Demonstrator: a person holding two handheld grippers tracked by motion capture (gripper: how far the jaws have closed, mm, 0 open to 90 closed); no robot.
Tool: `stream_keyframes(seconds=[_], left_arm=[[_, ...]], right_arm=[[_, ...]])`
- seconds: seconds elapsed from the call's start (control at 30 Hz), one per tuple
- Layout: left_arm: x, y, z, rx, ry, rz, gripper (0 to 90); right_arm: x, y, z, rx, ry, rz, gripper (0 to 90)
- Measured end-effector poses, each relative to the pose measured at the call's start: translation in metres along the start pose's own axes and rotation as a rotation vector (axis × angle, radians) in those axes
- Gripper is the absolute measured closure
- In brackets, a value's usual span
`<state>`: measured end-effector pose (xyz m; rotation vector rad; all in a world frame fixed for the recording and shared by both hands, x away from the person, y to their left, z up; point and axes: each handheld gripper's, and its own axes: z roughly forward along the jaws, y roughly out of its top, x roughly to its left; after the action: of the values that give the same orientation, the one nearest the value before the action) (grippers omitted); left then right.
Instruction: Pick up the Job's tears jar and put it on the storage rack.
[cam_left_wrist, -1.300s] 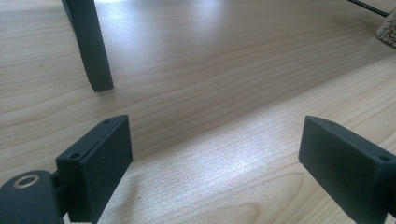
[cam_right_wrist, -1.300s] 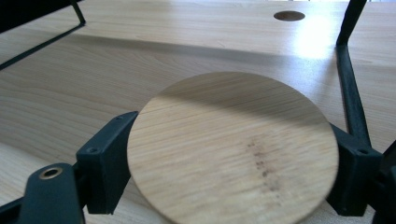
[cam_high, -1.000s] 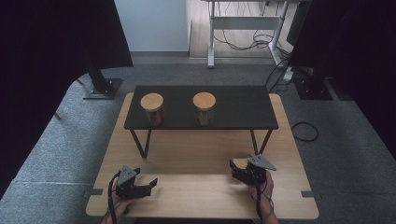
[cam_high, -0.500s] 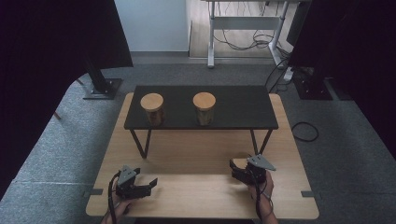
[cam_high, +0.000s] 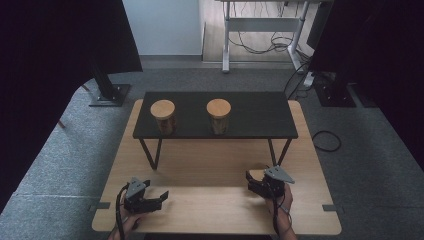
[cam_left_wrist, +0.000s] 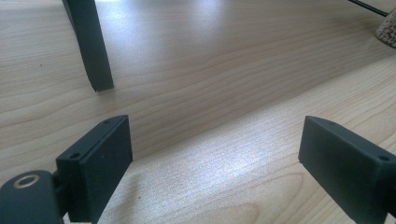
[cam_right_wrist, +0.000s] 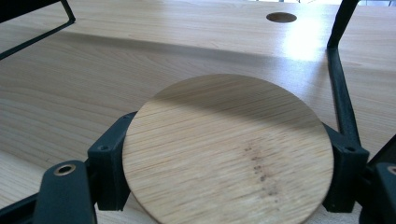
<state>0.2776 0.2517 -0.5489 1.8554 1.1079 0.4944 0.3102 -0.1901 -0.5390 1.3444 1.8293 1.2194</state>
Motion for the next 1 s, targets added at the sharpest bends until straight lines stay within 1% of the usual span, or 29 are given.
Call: stream_keyframes(seconds=[0.13,0.33,0.77,1.0], left_arm=[[0.000,0.000,0.000,0.001,0.000,0.002,9.2],[0.000,0.000,0.000,0.002,0.000,0.003,9.2],[-0.001,0.000,0.000,0.000,0.003,0.002,9.2],[-0.001,0.000,0.000,0.000,0.003,0.002,9.2]], right_arm=[[0.001,0.000,-0.002,-0.004,0.003,-0.002,21.9],[0.005,0.004,-0.009,-0.024,0.015,-0.017,22.0],[0.017,0.018,-0.038,-0.095,0.066,-0.040,22.1],[0.023,0.025,-0.050,-0.128,0.093,-0.059,22.3]])
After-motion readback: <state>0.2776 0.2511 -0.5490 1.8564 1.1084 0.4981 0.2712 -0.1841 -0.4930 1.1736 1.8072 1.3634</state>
